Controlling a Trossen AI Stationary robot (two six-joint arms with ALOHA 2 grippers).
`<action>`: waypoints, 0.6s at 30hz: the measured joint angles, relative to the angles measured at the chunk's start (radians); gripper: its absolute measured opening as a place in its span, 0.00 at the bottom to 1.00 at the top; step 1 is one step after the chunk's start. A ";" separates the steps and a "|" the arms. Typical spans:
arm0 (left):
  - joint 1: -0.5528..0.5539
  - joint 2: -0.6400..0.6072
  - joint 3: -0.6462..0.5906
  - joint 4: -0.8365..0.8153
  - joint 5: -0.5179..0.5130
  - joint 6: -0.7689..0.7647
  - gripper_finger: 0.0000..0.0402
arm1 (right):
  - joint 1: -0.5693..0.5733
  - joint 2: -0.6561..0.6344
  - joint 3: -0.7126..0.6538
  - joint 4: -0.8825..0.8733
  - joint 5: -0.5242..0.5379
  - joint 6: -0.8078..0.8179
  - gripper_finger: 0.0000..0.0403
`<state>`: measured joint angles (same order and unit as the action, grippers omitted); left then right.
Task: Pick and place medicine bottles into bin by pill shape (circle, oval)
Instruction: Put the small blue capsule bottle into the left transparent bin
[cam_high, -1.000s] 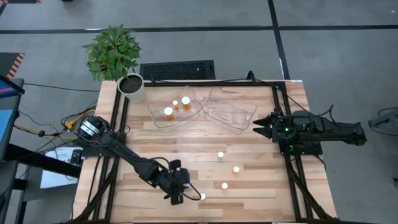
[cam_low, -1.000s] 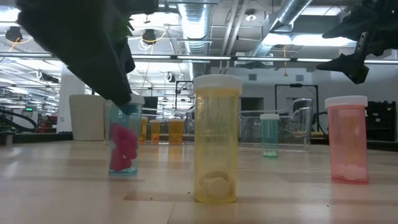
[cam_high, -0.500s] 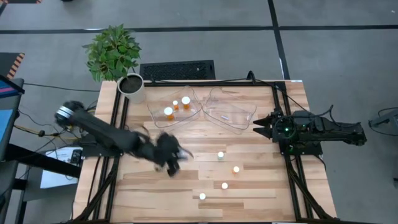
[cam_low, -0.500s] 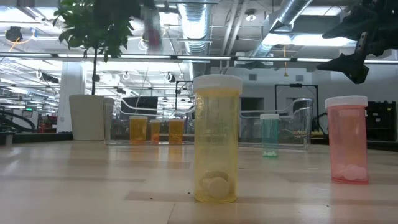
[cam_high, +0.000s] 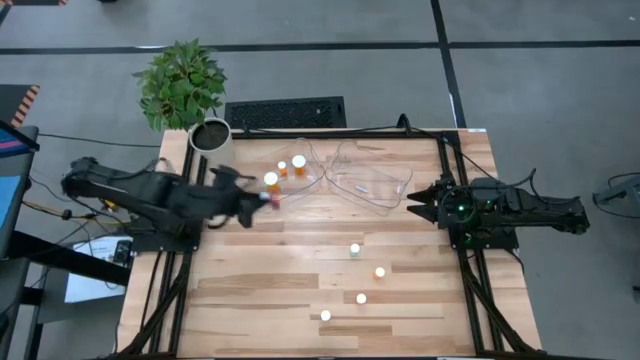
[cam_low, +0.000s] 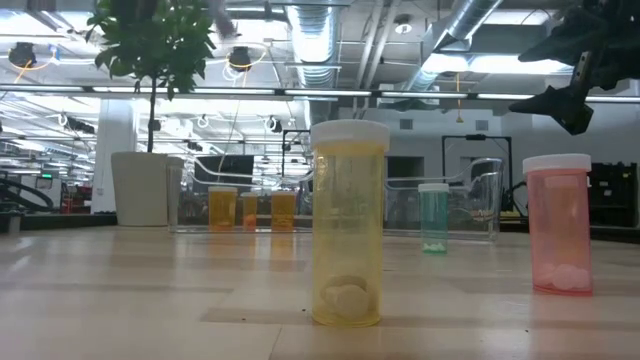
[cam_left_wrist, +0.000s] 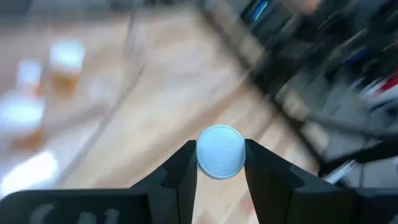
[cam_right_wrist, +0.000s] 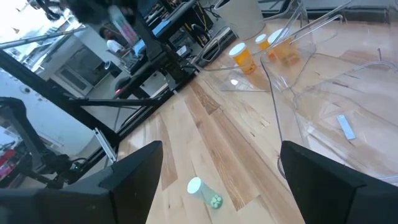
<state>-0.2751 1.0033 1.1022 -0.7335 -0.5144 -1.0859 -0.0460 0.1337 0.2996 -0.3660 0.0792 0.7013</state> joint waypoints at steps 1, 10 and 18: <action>0.008 0.022 -0.003 0.001 0.012 -0.020 0.27 | 0.000 0.000 0.000 0.000 0.000 0.000 0.83; 0.055 0.080 0.002 0.612 -0.073 0.459 0.29 | 0.000 0.000 0.000 -0.001 0.000 -0.002 0.83; 0.196 0.162 0.001 0.018 -0.111 0.127 0.29 | 0.000 0.000 0.000 0.000 0.000 -0.002 0.83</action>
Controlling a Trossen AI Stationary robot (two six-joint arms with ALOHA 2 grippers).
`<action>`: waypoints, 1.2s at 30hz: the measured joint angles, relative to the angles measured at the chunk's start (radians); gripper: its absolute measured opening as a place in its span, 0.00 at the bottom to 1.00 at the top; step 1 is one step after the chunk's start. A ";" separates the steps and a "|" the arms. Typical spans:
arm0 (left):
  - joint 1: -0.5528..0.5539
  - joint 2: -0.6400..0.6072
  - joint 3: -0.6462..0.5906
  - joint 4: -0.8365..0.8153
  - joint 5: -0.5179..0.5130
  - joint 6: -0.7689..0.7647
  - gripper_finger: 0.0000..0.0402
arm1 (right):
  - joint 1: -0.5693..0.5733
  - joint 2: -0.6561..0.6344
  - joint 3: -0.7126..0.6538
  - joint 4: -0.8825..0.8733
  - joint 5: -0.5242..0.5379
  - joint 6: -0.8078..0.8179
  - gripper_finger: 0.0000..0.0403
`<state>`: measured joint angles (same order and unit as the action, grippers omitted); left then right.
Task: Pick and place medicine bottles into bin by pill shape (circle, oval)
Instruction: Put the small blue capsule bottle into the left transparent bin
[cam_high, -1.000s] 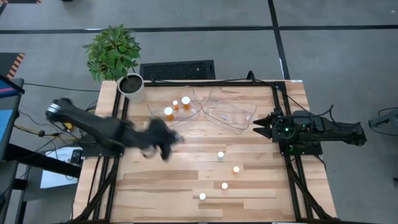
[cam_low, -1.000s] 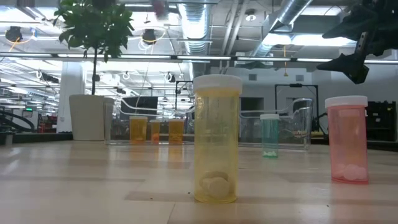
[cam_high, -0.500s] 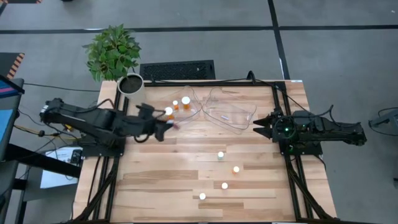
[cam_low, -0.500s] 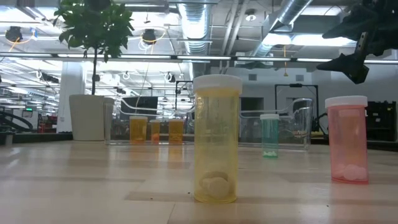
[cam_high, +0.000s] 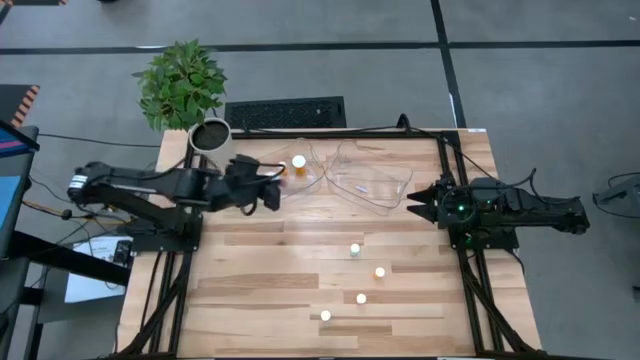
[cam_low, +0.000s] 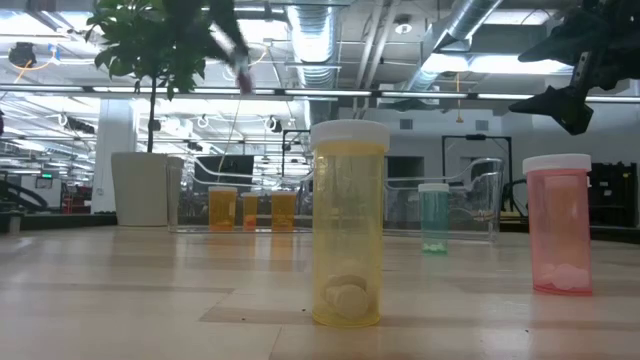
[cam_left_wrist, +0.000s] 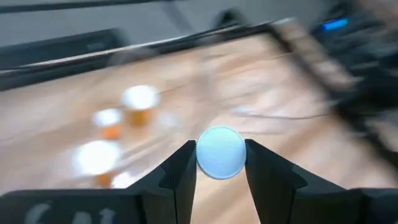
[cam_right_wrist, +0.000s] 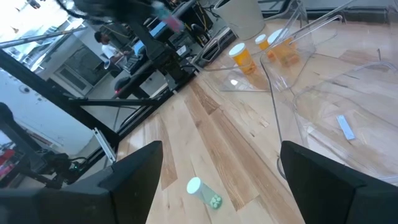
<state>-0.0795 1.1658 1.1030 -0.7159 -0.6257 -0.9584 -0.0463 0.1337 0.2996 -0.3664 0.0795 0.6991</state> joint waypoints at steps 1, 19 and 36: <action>0.021 0.017 0.000 -0.031 0.001 0.000 0.29 | 0.000 0.000 0.000 0.000 0.000 0.000 0.83; 0.297 0.430 0.000 0.214 0.159 0.259 0.30 | 0.000 0.000 0.000 -0.027 0.000 -0.002 0.83; 0.314 0.508 -0.048 0.313 0.150 0.208 0.30 | 0.000 0.000 0.000 -0.048 0.000 0.000 0.83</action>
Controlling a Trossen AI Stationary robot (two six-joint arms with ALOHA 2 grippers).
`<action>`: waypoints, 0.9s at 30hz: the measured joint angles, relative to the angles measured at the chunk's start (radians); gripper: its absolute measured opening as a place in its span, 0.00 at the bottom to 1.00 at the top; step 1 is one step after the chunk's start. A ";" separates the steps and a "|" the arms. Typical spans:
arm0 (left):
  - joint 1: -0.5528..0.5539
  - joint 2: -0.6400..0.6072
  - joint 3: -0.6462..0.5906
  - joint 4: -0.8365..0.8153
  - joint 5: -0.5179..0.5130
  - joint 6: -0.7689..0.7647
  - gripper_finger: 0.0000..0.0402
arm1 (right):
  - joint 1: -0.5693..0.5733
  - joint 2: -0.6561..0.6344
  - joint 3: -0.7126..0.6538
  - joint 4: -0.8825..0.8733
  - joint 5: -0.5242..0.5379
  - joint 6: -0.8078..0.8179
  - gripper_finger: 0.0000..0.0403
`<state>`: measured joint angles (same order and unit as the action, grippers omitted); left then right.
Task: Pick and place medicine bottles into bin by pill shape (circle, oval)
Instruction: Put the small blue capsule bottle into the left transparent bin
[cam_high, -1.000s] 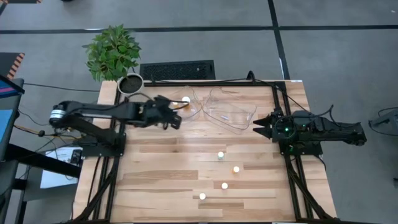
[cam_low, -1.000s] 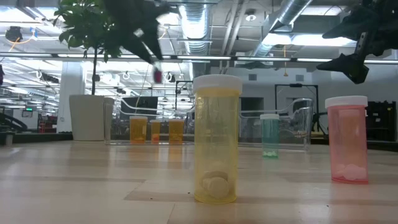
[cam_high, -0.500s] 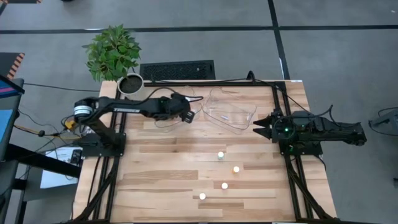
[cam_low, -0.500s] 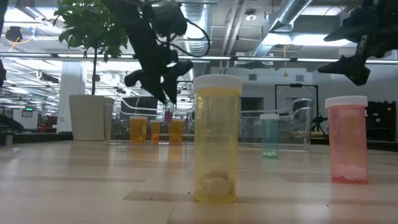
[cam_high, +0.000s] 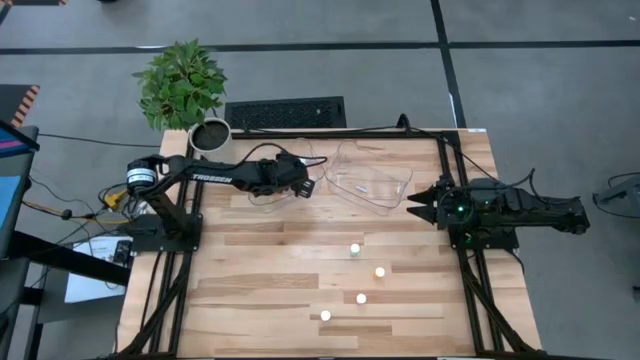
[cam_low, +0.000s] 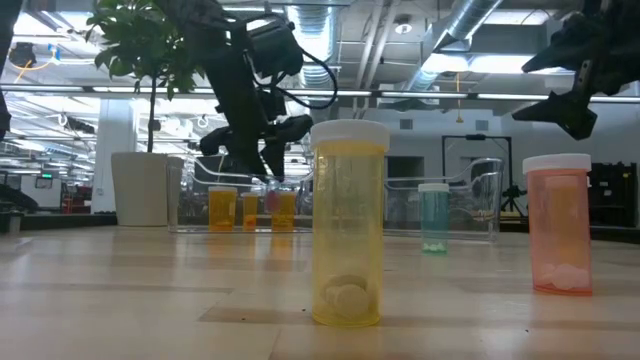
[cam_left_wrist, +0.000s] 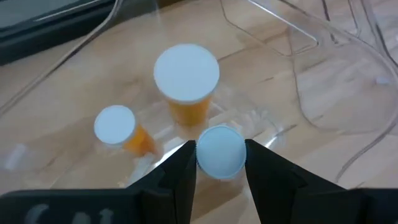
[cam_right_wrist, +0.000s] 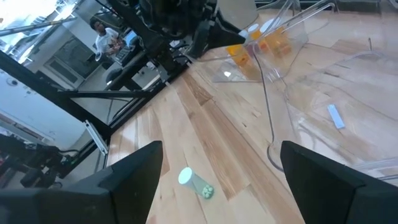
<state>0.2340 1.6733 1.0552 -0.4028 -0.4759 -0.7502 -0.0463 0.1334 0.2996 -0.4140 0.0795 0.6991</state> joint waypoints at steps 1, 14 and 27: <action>0.000 0.000 -0.003 0.008 0.000 0.000 0.30 | 0.000 0.000 0.000 -0.002 0.000 0.000 0.83; 0.000 0.041 -0.018 0.056 0.001 -0.003 0.30 | 0.000 0.000 0.000 -0.003 0.000 0.000 0.83; 0.000 0.075 -0.019 0.066 0.011 -0.015 0.30 | 0.000 0.000 0.000 -0.021 0.000 0.000 0.83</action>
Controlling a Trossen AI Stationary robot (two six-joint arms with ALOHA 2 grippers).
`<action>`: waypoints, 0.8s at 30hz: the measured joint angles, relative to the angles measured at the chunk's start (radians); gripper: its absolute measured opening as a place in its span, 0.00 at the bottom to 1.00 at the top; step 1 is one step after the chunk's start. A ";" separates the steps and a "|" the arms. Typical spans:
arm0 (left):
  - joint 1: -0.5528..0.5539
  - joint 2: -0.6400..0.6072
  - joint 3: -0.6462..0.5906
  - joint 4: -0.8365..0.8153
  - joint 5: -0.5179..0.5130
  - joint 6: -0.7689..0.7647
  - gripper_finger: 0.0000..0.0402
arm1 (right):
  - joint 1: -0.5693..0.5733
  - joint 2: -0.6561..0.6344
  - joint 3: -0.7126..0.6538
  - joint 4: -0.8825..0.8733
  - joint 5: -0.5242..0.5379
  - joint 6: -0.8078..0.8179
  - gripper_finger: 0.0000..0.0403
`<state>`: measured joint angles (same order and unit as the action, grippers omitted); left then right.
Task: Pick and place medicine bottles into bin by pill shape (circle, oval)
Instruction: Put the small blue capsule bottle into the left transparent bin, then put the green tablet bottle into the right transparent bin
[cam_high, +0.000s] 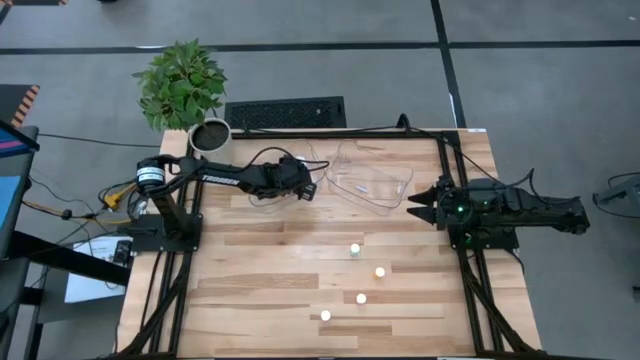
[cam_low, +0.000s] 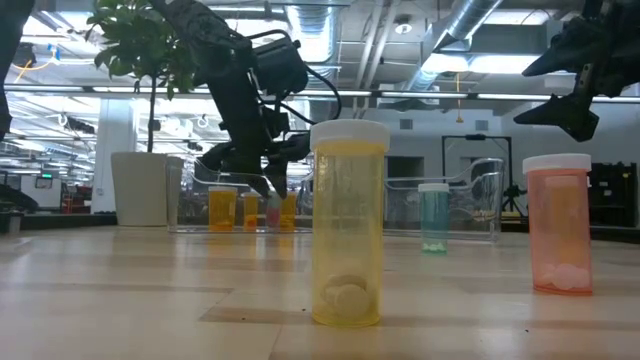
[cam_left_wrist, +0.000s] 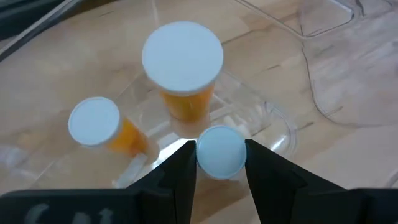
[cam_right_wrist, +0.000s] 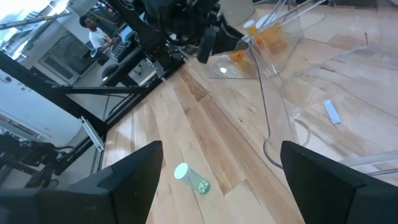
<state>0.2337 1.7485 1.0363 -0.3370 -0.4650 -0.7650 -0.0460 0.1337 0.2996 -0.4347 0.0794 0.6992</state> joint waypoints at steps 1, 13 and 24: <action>0.000 0.000 0.000 -0.001 0.001 0.000 0.30 | 0.000 0.000 0.000 0.000 0.000 0.000 0.83; -0.004 0.003 0.012 -0.016 0.032 0.045 0.49 | 0.000 0.000 0.000 0.000 0.000 0.000 0.83; -0.003 -0.006 0.088 -0.111 0.017 0.110 0.60 | 0.000 0.000 0.000 0.001 0.000 0.000 0.83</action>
<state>0.2302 1.7421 1.1239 -0.4483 -0.4482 -0.6553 -0.0460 0.1337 0.2996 -0.4339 0.0792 0.6994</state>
